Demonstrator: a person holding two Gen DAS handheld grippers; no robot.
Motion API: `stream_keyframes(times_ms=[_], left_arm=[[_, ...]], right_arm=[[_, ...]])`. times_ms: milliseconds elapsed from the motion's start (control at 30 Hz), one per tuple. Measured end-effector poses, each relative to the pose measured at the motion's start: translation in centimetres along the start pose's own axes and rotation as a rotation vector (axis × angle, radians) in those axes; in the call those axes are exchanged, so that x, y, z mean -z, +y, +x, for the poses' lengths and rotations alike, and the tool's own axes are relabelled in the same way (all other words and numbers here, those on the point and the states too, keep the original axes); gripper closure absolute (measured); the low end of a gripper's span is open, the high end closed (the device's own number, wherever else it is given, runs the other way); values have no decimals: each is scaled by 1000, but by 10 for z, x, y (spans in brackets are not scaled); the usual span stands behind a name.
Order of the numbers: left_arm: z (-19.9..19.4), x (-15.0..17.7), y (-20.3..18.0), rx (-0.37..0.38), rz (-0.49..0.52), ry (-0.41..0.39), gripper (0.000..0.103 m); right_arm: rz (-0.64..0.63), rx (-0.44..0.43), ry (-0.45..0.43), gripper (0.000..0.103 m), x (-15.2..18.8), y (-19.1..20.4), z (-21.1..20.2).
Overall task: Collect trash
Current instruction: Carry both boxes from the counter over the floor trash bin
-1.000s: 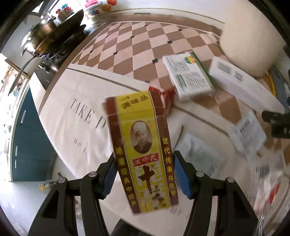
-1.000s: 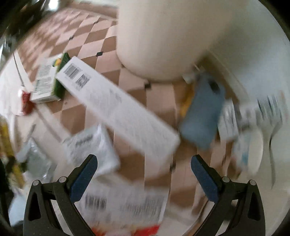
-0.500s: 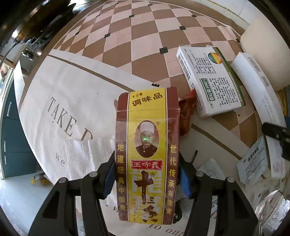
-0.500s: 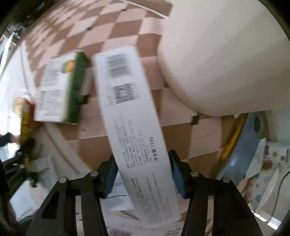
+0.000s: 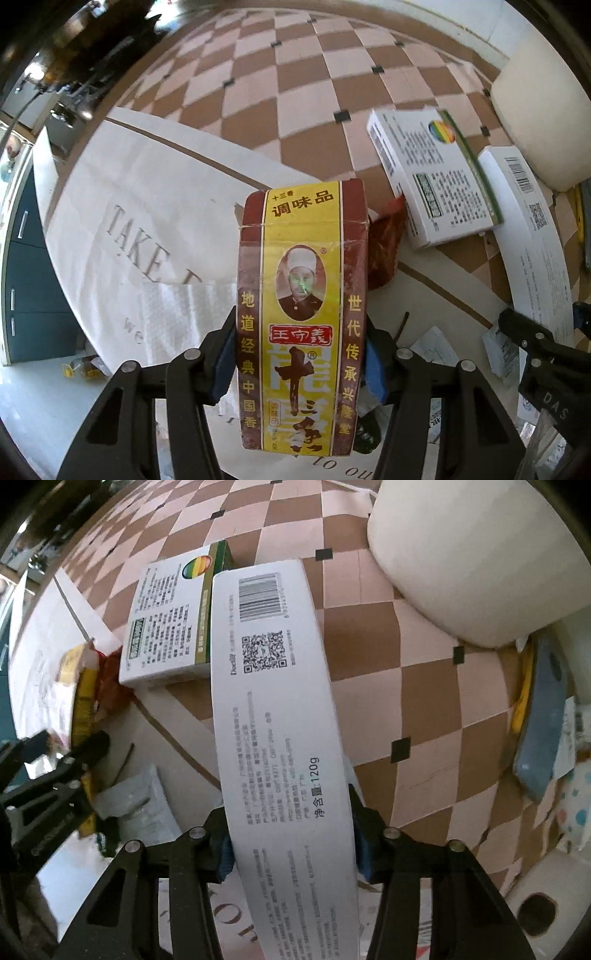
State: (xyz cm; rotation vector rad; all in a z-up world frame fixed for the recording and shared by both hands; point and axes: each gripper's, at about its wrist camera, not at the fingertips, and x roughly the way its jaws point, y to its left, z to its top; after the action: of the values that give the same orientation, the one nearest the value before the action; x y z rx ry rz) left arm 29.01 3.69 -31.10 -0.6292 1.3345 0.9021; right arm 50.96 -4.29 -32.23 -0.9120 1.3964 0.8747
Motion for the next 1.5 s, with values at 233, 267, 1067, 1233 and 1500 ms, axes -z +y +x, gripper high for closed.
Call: stream_keyframes(times_ms=[233,267,1067,1233,1500], left_arm=[[-45,3,2,-37,-5,-118,49],[-52,4,5,-40,-8,-137,49],[-144,105,226,-71,-201,-380,49],[-114,138,311,-90,-304,-302,49],[35,191,452,-3,-502,-40,49]], right_arm=[[67,16,-124,53,14,-11,-25],[81,9,-146,53,18,-12,-31],[36,-112,-372,54,110,225,-113],[-38,-164,-339,54,118,321,-94],[-221,-240,-182,54,133,494,8]])
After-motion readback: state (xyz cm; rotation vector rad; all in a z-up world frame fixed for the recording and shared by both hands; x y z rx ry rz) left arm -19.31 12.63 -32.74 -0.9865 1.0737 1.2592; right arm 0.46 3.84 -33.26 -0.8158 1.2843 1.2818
